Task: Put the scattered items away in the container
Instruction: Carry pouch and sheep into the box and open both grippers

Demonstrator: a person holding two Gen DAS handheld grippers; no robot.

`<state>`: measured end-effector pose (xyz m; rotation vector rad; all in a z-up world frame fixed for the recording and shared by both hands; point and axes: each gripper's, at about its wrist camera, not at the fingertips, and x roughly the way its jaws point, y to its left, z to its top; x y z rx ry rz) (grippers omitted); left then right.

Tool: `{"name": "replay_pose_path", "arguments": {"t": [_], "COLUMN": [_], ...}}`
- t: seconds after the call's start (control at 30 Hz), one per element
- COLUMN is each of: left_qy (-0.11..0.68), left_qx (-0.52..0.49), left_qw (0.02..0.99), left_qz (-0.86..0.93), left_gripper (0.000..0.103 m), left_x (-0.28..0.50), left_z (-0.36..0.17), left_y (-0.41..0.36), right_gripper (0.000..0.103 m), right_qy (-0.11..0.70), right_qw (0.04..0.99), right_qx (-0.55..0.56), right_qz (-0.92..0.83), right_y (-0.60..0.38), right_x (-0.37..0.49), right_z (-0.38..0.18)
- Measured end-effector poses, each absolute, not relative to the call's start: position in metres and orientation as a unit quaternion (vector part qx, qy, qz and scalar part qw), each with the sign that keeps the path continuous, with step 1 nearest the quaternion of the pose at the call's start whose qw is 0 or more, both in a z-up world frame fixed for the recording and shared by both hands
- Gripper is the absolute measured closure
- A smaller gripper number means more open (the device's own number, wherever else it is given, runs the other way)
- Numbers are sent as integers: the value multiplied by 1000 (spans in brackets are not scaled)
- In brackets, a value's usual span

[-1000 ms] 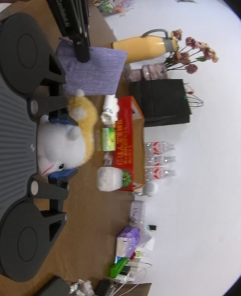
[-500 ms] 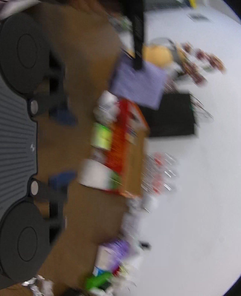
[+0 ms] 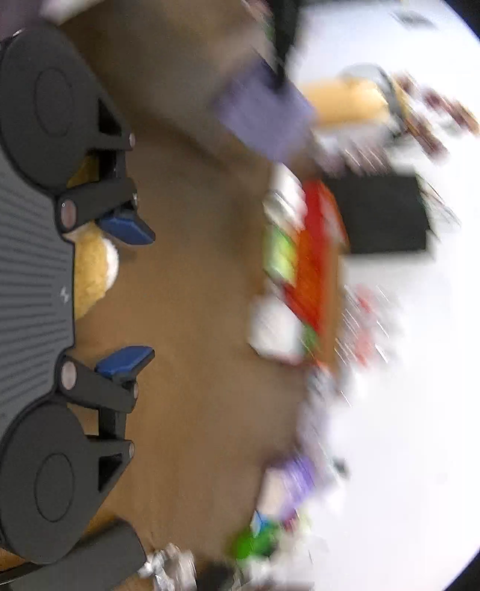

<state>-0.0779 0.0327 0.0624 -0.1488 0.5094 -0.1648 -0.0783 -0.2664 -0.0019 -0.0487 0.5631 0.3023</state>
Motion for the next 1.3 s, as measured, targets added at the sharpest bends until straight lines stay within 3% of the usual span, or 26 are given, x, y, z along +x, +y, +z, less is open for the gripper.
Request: {"name": "replay_pose_path", "arguments": {"t": [0.1,0.17,0.2,0.23,0.3,0.37,0.47,0.5,0.53,0.57,0.63,0.8,0.97,1.1,1.2,1.3], "left_qy": [251,242,235,228,228,240,254,256,258,258,254,234,179,156,196,261], "left_qx": [-77,-68,-63,-60,-60,-66,-72,-71,-70,-69,-64,-82,-44,-58,-78,-77], "left_qw": [961,964,965,966,966,962,958,957,957,957,958,960,971,970,960,952], "left_qz": [-84,-92,-96,-102,-108,-110,-113,-113,-114,-115,-118,-133,-155,-179,-181,-141], "left_gripper": [95,95,95,95,94,94,95,95,95,95,95,95,95,96,95,96], "left_x": [-80,-87,-93,-99,-104,-104,-100,-99,-98,-97,-98,-95,-40,47,140,232], "left_z": [65,70,73,74,73,68,60,59,59,60,63,77,117,165,179,158], "left_y": [26,21,19,19,20,21,18,16,14,13,11,19,18,16,13,11], "right_gripper": [54,54,44,26,21,22,36,37,51,56,59,61,61,61,60,60], "right_qy": [264,243,227,220,235,274,340,343,340,337,321,279,220,206,238,293], "right_qw": [955,955,954,953,948,939,919,918,919,921,929,940,960,968,961,947], "right_qx": [21,65,82,85,52,13,-31,-32,-24,-17,-19,-39,-33,10,24,24], "right_qz": [136,156,175,190,206,206,197,197,199,196,184,190,172,142,139,130], "right_y": [-256,-260,-265,-272,-281,-283,-272,-268,-265,-262,-254,-239,-240,-242,-234,-220], "right_x": [-40,-32,-36,-42,-57,-76,-86,-90,-91,-91,-90,-89,-36,50,132,221], "right_z": [2,20,31,40,49,42,11,3,-1,-2,0,20,66,107,124,120]}}
